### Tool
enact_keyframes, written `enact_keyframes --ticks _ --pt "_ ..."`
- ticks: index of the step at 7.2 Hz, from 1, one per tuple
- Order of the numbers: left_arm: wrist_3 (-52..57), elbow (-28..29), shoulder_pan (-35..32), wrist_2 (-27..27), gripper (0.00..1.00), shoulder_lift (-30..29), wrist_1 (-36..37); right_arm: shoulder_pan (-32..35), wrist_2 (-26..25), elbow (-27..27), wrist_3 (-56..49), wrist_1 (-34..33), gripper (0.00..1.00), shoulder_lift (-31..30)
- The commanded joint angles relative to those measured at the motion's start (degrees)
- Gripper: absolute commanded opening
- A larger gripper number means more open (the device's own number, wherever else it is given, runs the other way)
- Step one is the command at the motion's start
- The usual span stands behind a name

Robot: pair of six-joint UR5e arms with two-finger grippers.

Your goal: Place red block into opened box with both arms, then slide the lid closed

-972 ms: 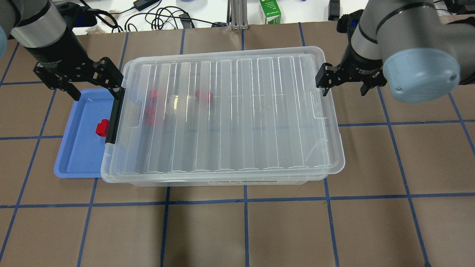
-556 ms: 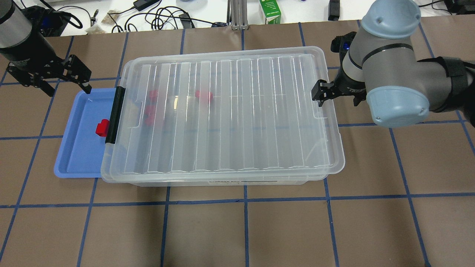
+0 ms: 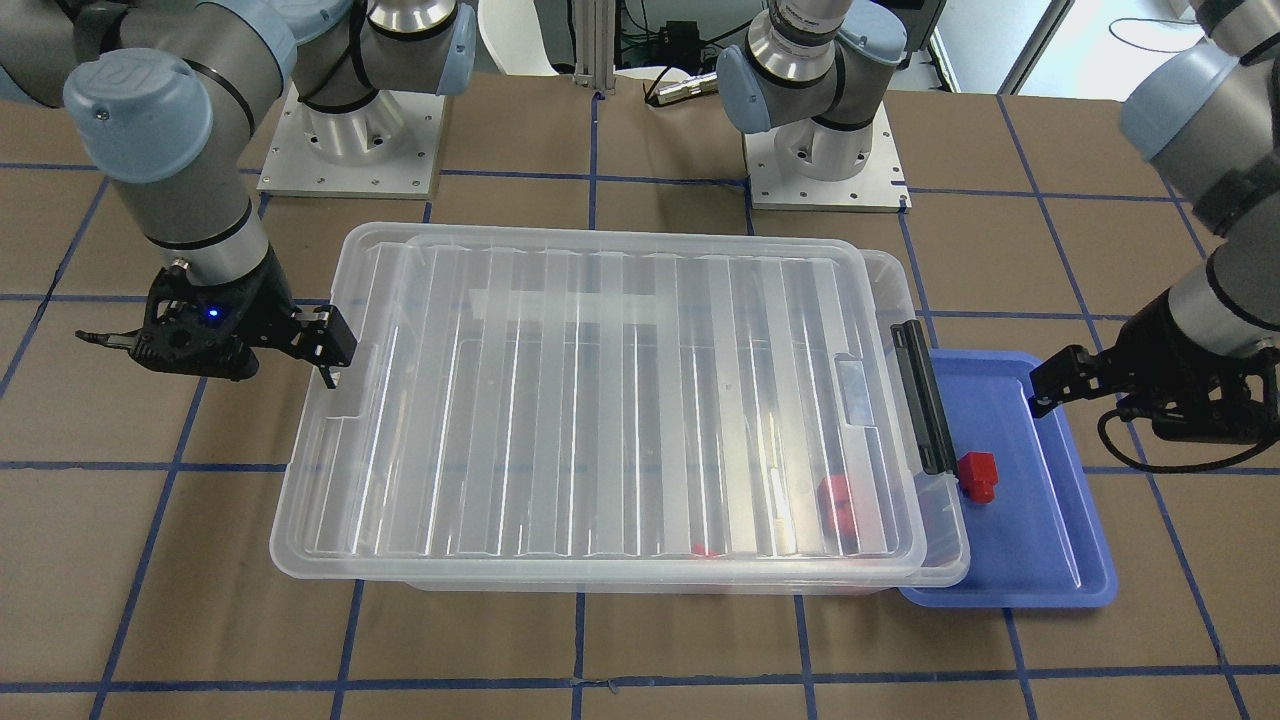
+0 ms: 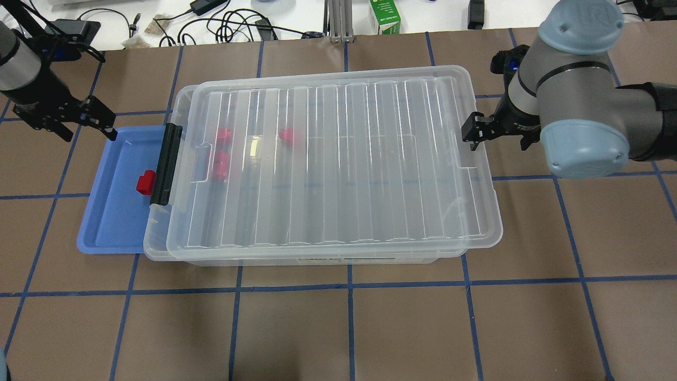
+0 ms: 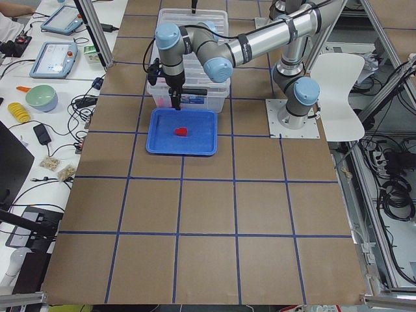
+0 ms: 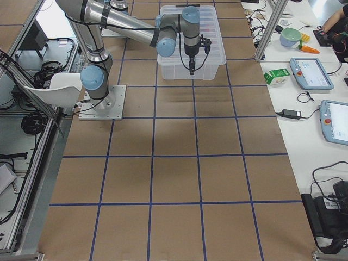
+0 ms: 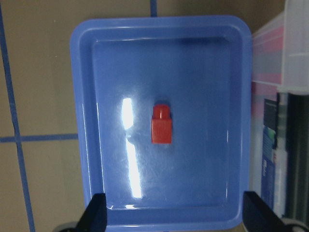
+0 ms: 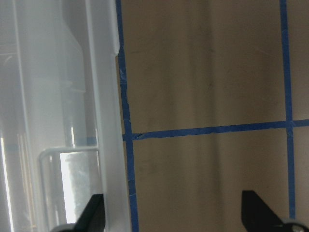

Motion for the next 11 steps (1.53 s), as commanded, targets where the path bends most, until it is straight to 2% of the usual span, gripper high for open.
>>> enact_keyframes --ticks 1,6,9,10,11 --pt "0.3 -4.8 0.2 -0.1 1.0 -4.0 9.5 -3.5 -0.1 0.0 -5.1 0.1 1.0 -0.1" --pt "-0.7 -5.2 0.1 -0.1 1.0 -11.8 9.6 -13.0 -0.2 0.0 -15.3 0.4 1.0 -0.6" --pt "0.0 -5.2 0.1 -0.1 1.0 -14.3 9.9 -15.9 -0.4 -0.1 -19.9 0.8 1.0 -0.6" --pt "-0.1 -5.0 0.1 -0.1 0.7 -14.8 10.0 -17.5 -0.3 -0.1 -20.8 0.8 1.0 -0.7" --pt "-0.1 -5.0 0.1 -0.1 0.22 -14.9 10.1 -18.9 -0.3 -0.1 -22.3 0.8 1.0 -0.8"
